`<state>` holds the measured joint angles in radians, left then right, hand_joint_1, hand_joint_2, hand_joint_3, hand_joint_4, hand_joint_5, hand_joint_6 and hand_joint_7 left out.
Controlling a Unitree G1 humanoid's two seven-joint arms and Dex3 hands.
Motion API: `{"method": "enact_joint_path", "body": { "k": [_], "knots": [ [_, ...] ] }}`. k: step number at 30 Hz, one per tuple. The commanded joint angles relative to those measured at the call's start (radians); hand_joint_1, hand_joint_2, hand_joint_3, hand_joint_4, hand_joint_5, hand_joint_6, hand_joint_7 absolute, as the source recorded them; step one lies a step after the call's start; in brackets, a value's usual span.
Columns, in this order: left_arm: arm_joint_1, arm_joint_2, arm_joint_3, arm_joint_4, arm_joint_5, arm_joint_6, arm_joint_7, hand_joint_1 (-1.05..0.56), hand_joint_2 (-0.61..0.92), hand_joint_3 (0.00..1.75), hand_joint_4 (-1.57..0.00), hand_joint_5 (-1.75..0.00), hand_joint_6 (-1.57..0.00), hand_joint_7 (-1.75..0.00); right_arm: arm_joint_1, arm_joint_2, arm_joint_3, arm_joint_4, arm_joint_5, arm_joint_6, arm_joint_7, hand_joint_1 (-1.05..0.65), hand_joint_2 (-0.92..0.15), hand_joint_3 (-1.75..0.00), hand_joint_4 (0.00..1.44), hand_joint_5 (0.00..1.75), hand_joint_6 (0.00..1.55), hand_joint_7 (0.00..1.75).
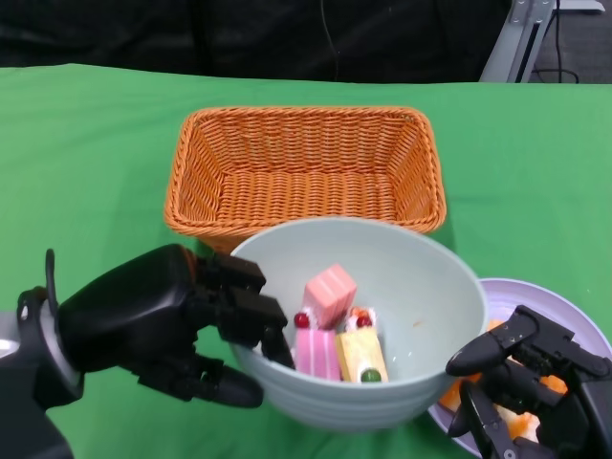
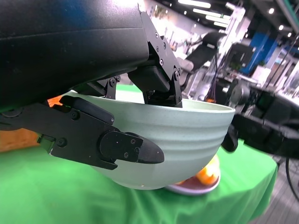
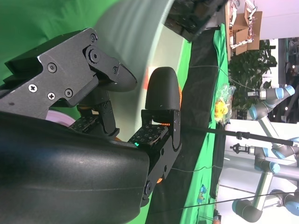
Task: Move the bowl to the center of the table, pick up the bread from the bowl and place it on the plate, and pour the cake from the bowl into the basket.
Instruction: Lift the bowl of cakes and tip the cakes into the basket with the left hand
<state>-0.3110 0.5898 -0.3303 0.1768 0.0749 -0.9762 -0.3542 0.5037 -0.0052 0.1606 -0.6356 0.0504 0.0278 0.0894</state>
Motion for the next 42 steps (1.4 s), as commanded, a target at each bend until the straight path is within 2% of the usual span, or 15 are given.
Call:
{"method": "enact_joint_path", "body": {
  "k": [1,6,7,9,11,13,16,17,19,22,27,36,42],
  "knots": [
    [-0.018,-0.035,0.037,0.011,-0.004,-0.007,-0.006,-0.26,0.92,0.33,-0.71,-1.63,-0.73,-1.15,0.0,-0.006,-0.003,0.015,-0.003,-0.026,-0.006,-0.01,-0.6,-1.03,0.71,1.51,0.66,1.3],
    [-0.001,-0.118,0.073,0.01,0.001,0.029,0.019,-0.25,0.85,0.4,-0.71,-1.71,-0.76,-1.23,-0.004,-0.009,-0.005,0.026,-0.002,-0.032,-0.003,-0.01,-0.61,-1.03,0.71,1.52,0.66,1.29],
    [-0.003,-0.142,0.074,0.014,-0.016,0.047,0.016,-0.22,0.77,0.55,-0.7,-1.72,-0.75,-1.24,-0.005,-0.01,-0.006,0.029,-0.004,-0.033,-0.003,-0.01,-0.61,-1.03,0.71,1.52,0.66,1.29],
    [-0.011,-0.18,0.071,0.019,-0.06,0.086,-0.003,-0.2,0.69,0.71,-0.7,-1.68,-0.74,-1.23,-0.006,-0.013,-0.005,0.032,-0.012,-0.035,-0.003,-0.01,-0.61,-1.03,0.7,1.53,0.66,1.3],
    [-0.02,-0.217,0.071,0.016,-0.088,0.135,-0.014,-0.19,0.66,0.78,-0.71,-1.66,-0.75,-1.22,-0.008,-0.013,-0.005,0.036,-0.017,-0.039,-0.003,-0.01,-0.61,-1.04,0.7,1.53,0.65,1.31],
    [-0.043,-0.269,0.069,0.017,-0.111,0.203,-0.016,-0.17,0.62,0.92,-0.71,-1.66,-0.73,-1.3,-0.008,-0.01,-0.003,0.04,-0.02,-0.041,-0.004,-0.01,-0.58,-1.1,0.69,1.57,0.65,1.34],
    [-0.073,-0.338,0.078,0.013,-0.115,0.297,-0.007,-0.17,0.59,1.01,-0.7,-1.66,-0.7,-1.36,-0.007,-0.011,0.0,0.043,-0.029,-0.045,-0.005,-0.01,-0.56,-1.13,0.68,1.6,0.63,1.36],
    [-0.087,-0.36,0.083,0.013,-0.104,0.325,0.004,-0.19,0.63,0.99,-0.69,-1.67,-0.68,-1.38,-0.006,-0.011,0.0,0.045,-0.03,-0.048,-0.005,-0.02,-0.55,-1.14,0.67,1.61,0.63,1.38],
    [-0.109,-0.395,0.093,0.012,-0.078,0.373,0.024,-0.24,0.74,0.85,-0.69,-1.73,-0.65,-1.43,-0.008,-0.013,0.001,0.053,-0.036,-0.06,-0.004,-0.04,-0.54,-1.15,0.66,1.62,0.62,1.39],
    [-0.146,-0.443,0.107,0.037,-0.043,0.392,0.05,-0.25,0.83,0.7,-0.71,-1.74,-0.62,-1.44,-0.007,-0.01,0.004,0.061,-0.035,-0.063,-0.005,-0.06,-0.52,-1.16,0.65,1.64,0.61,1.41],
    [-0.203,-0.507,0.127,0.098,0.009,0.389,0.103,-0.27,0.91,0.53,-0.74,-1.75,-0.61,-1.44,-0.008,0.0,0.015,0.081,-0.045,-0.087,-0.017,-0.07,-0.5,-1.2,0.65,1.68,0.61,1.44],
    [-0.312,-0.605,0.163,0.259,0.046,0.367,0.207,-0.29,0.92,0.53,-0.8,-1.75,-0.6,-1.48,-0.015,-0.005,0.016,0.133,-0.049,-0.149,-0.014,-0.07,-0.51,-1.19,0.68,1.69,0.62,1.47],
    [-0.397,-0.637,0.197,0.403,0.058,0.378,0.263,-0.25,0.91,0.58,-0.85,-1.75,-0.59,-1.58,-0.011,-0.002,0.019,0.136,-0.035,-0.139,-0.011,-0.07,-0.51,-1.18,0.68,1.67,0.63,1.46]
  ]
}}
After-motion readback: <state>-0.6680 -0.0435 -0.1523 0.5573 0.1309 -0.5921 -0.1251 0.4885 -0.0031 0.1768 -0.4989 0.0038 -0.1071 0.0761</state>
